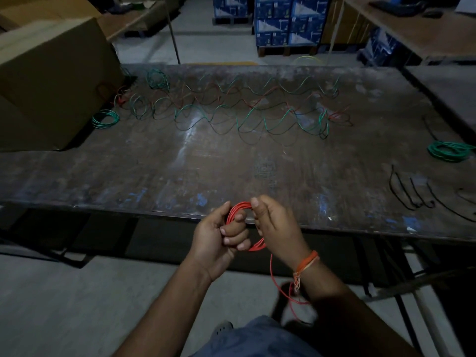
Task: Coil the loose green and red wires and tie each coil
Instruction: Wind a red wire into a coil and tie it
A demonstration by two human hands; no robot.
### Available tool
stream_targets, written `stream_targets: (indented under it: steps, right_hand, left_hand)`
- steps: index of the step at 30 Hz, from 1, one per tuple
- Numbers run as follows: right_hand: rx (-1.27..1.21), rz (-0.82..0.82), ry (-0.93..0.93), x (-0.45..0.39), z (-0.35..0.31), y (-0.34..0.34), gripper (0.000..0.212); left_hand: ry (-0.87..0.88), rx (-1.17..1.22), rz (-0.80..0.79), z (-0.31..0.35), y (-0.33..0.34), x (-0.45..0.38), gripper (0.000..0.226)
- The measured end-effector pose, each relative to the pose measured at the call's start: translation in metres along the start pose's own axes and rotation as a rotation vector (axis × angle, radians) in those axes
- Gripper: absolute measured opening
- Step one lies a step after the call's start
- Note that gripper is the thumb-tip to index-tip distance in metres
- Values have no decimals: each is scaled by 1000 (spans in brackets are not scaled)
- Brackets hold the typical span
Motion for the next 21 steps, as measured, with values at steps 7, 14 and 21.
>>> stream_targets:
  steps: [7, 14, 21]
  right_hand:
    - [-27, -194, 104, 8, 3, -9, 25]
    - [38, -467, 281, 16, 11, -28, 26]
    - [656, -532, -26, 16, 5, -46, 18]
  left_hand:
    - [46, 69, 156, 5, -14, -2, 37]
    - [98, 100, 235, 12, -30, -2, 36]
    - [268, 236, 350, 31, -57, -8, 33]
Point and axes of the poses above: each hand's wrist, its own x-axis away from the middle knuckle, its own y-axis out of the palm, z = x × y, the point moved 4 cm from there along -x, towards the middle knuckle, and after that the axes turned 14 degrees about -x, right-handed, at the moved point
